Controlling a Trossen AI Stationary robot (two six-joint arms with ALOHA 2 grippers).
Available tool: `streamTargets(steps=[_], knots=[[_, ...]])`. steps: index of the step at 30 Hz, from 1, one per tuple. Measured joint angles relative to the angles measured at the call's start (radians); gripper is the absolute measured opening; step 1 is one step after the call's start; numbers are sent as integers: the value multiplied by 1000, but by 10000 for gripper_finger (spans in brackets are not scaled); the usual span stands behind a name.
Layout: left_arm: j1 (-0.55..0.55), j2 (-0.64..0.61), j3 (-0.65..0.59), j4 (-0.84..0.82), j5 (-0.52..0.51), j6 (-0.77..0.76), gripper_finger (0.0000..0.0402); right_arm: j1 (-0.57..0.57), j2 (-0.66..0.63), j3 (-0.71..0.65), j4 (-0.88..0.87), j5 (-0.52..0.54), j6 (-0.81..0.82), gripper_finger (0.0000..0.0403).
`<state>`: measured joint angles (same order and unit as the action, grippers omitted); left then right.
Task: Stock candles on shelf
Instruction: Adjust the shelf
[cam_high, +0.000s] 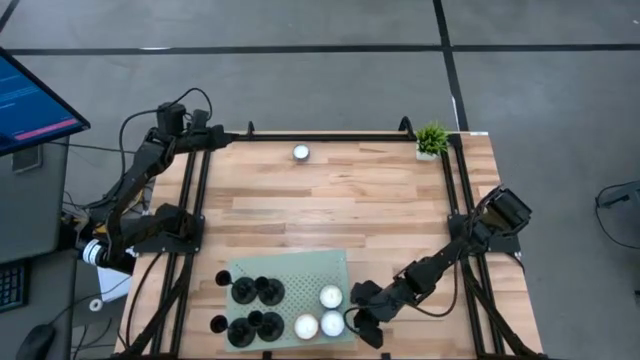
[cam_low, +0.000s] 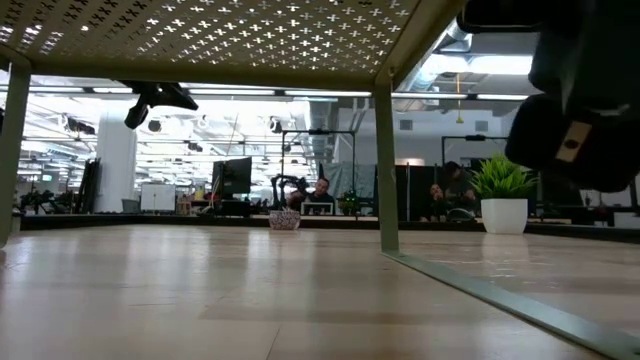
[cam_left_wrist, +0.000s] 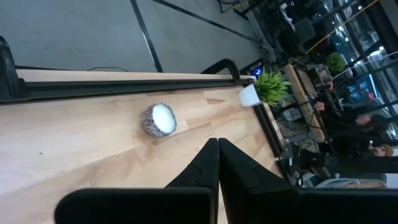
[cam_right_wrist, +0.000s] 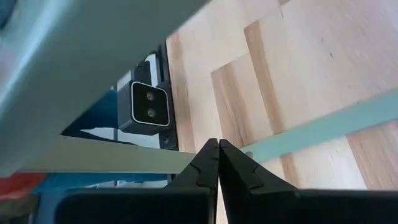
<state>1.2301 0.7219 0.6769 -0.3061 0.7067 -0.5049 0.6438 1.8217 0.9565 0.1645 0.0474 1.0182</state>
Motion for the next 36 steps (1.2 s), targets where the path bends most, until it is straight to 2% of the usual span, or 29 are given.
streamTargets(steps=[14,20,27,31,36], knots=[[0,0,0,8,1,3,2,-76,-5,6,-87,14,-74,0],[0,0,0,8,1,3,2,-66,-3,5,-119,4,-65,0],[0,0,0,9,-1,3,2,-5,-35,4,-182,34,27,0],[0,0,0,12,-2,3,2,44,-34,4,-141,58,109,0],[0,0,0,13,0,3,2,106,11,6,37,146,177,0]])
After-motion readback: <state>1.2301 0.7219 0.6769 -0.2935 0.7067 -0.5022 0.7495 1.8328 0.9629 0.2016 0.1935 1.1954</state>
